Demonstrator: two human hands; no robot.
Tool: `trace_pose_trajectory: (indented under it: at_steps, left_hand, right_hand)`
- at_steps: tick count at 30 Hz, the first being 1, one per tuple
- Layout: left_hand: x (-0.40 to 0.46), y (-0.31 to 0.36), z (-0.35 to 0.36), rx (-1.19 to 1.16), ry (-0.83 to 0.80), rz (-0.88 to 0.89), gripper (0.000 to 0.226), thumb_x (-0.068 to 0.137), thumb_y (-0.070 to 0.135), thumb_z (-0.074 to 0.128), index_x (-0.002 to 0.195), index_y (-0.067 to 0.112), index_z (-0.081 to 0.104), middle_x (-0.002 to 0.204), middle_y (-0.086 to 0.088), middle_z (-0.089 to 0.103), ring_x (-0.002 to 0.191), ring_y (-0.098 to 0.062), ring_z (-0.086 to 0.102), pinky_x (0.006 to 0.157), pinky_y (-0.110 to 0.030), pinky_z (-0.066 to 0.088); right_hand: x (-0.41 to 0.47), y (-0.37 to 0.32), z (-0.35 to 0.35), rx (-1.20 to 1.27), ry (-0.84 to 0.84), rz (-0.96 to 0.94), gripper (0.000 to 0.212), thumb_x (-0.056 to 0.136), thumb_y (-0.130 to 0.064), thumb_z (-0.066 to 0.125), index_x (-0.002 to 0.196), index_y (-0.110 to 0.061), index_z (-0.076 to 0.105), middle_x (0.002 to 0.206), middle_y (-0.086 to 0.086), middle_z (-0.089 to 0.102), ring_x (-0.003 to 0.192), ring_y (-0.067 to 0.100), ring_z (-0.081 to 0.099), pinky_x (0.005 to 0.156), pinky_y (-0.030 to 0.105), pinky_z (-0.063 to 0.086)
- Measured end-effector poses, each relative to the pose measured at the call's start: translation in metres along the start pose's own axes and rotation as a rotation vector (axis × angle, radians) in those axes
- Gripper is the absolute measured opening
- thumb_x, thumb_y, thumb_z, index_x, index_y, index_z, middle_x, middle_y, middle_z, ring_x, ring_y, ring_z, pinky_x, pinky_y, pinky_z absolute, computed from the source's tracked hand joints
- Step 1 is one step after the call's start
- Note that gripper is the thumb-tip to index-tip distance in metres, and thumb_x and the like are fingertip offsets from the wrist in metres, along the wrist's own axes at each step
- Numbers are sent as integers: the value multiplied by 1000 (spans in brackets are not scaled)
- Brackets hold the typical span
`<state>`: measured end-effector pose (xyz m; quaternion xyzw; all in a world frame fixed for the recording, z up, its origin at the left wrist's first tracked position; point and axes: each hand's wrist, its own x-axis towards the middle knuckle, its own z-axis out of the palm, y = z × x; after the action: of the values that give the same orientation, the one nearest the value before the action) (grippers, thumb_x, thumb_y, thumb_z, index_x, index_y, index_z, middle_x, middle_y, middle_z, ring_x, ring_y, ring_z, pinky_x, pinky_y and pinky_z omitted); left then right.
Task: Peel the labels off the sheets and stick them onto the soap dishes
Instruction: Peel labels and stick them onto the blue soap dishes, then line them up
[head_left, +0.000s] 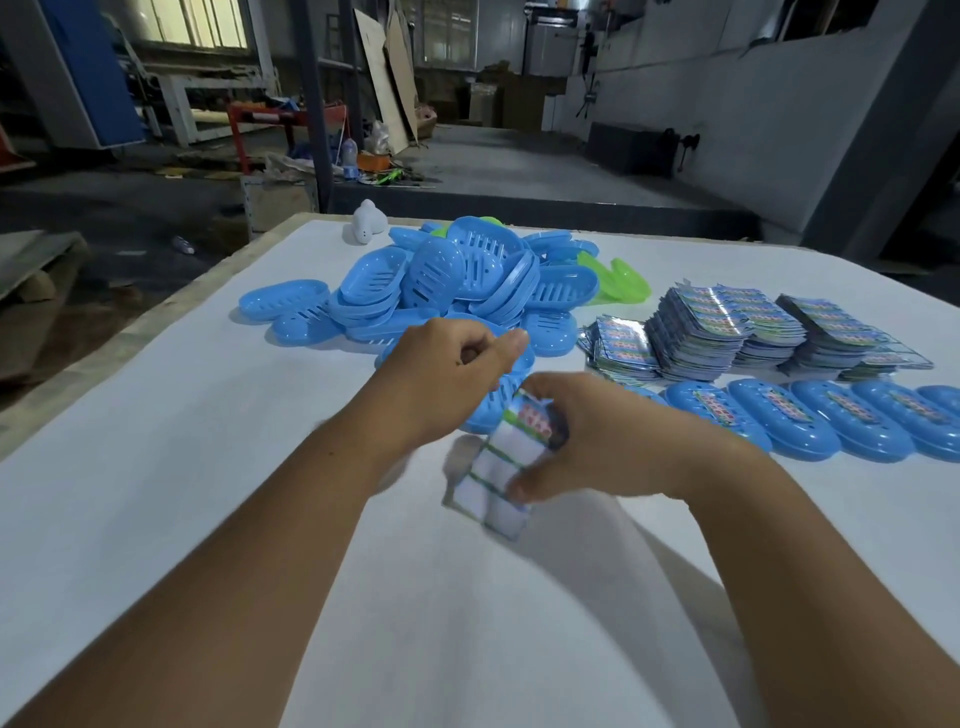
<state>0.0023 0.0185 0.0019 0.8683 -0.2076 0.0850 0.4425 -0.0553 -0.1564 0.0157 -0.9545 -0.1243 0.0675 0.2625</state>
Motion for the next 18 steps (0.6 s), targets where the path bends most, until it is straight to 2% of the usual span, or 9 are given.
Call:
trace_pose_trajectory:
  at_steps: [2,3,5,7,10,11,13,18]
  left_hand:
    - [-3,6,1,-106,-66,-1,54,87,67,56,81,15,72,74,-4,71,68,-13,66,71,-40,54]
    - [-3,8,2,-141,-79,-9,48,85,64,61,85,18,73,78,-5,73,73,-17,69,74,-42,56]
    - [-2,9,6,-191,-40,-29,26,84,46,75,86,20,73,83,-5,75,80,-23,71,79,-43,58]
    - [0,8,8,-245,24,-47,17,85,30,78,80,16,70,82,-11,75,73,-28,69,76,-43,57]
    - [3,4,7,-341,33,-82,16,87,24,77,77,15,68,71,-5,73,60,-10,63,61,-30,56]
    - [4,3,7,-354,18,-90,16,87,23,77,78,14,68,67,-3,72,57,-7,62,56,-22,53]
    - [4,2,9,-366,4,-106,15,88,23,76,80,12,70,67,-3,72,57,-6,65,53,-16,48]
    - [9,1,5,-425,110,-140,14,92,23,68,80,18,73,62,8,68,57,-4,63,54,-16,49]
  right_hand:
    - [6,6,-5,232,134,16,50,61,-29,97,97,-24,62,72,-6,71,54,5,58,55,22,47]
    - [8,9,-7,352,193,21,53,61,-25,98,100,-25,63,73,-6,73,56,6,61,56,22,49]
    - [12,16,-9,561,286,25,60,58,-19,99,106,-27,62,79,-3,74,59,8,63,57,23,50]
    - [15,21,-11,679,361,28,60,62,-19,97,111,-26,64,81,2,74,62,10,64,59,24,49]
    - [17,23,-14,774,465,-4,36,78,-19,88,109,-22,69,76,-2,76,66,8,69,58,18,49]
    - [18,23,-15,802,492,-15,26,82,-18,85,104,-21,71,76,-3,77,66,7,69,57,17,49]
    - [19,22,-13,818,533,-17,11,86,-16,81,93,-22,74,74,-5,77,64,4,66,57,16,49]
    - [23,20,-7,773,554,4,9,91,-15,75,85,-22,75,64,-10,72,56,0,59,54,14,48]
